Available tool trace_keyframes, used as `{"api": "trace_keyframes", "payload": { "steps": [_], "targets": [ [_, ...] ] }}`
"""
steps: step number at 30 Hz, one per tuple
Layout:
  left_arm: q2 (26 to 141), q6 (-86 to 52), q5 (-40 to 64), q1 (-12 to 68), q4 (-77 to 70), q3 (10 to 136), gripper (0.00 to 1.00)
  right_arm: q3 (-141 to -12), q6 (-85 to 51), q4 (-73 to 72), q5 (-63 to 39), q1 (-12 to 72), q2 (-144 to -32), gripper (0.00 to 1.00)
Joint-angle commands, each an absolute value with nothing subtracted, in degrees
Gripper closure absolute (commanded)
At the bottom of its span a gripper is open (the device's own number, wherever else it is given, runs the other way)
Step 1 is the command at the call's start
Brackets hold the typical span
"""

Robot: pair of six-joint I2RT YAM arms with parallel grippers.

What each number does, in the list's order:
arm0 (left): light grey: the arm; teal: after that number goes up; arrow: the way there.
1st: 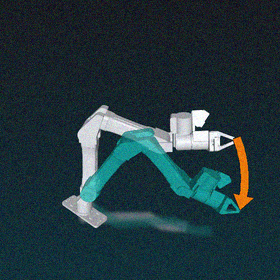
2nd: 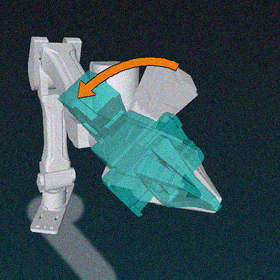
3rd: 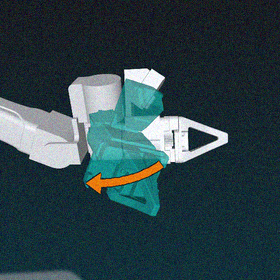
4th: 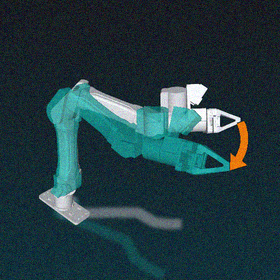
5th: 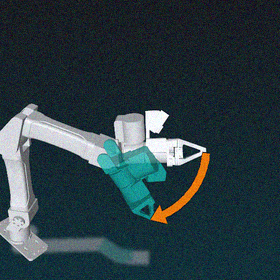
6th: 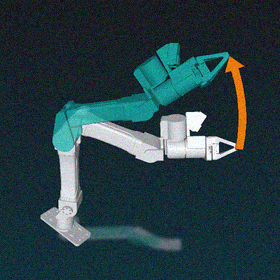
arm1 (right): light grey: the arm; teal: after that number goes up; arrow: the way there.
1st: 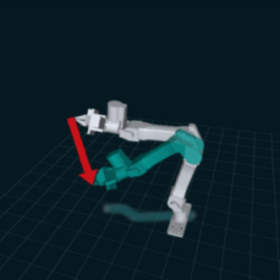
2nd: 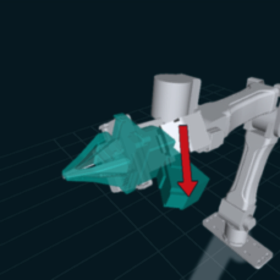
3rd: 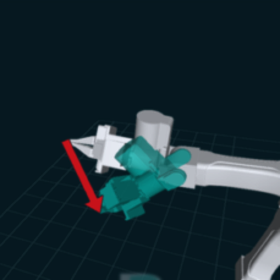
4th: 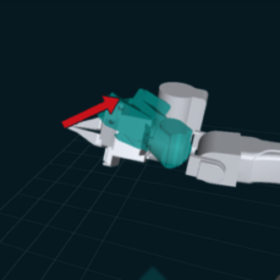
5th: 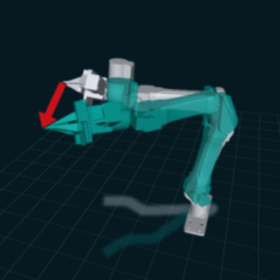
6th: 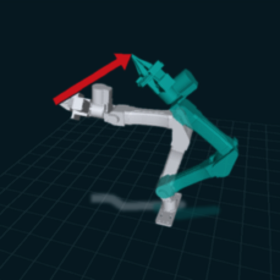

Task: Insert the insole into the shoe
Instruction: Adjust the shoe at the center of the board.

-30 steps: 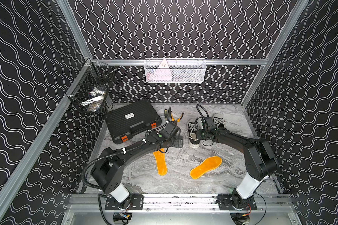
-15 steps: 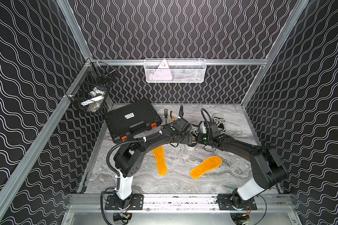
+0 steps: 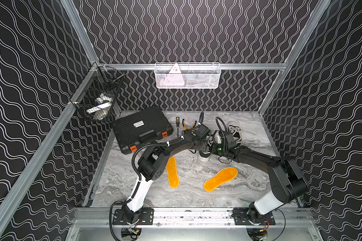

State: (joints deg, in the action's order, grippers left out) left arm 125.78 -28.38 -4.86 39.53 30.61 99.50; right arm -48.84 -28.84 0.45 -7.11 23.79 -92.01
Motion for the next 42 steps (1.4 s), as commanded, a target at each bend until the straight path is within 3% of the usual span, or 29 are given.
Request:
{"api": "trace_keyframes", "payload": {
  "steps": [1, 2, 5, 15, 24, 30, 36, 42],
  "targets": [
    [124.73, -27.76, -4.39, 37.90, 29.45, 98.37, 0.58, -49.66, -27.26, 2.47, -5.95, 23.47, -92.28, 0.87],
    [124.26, -27.94, -3.42, 37.38, 28.66, 97.67, 0.65, -49.74, -27.01, 2.56, -5.68, 23.47, -92.50, 0.88],
    [122.42, -29.05, -1.33, 36.15, 28.32, 95.45, 1.00, -50.25, -26.48, 2.77, -5.80, 23.03, -93.16, 0.87],
    [105.87, -45.81, 1.02, 36.97, 17.41, 71.99, 0.99, -55.97, -23.07, 3.40, -11.20, 21.28, -99.85, 0.86],
    [105.34, -44.98, 0.09, 41.11, 21.47, 71.31, 0.71, -51.81, -22.87, 3.08, -15.67, 21.40, -96.99, 0.78],
    [101.06, -31.53, -4.69, 41.09, 32.17, 76.33, 0.52, -51.74, -23.92, 7.09, -17.43, 21.40, -90.98, 0.60],
    [97.83, -14.16, -7.67, 46.54, 37.90, 82.27, 0.58, -51.86, -28.13, 11.44, -19.50, 21.34, -85.19, 0.51],
    [105.18, -2.14, -7.25, 49.78, 41.41, 88.39, 0.70, -51.22, -30.61, 15.00, -16.35, 18.34, -81.05, 0.49]
  ]
}}
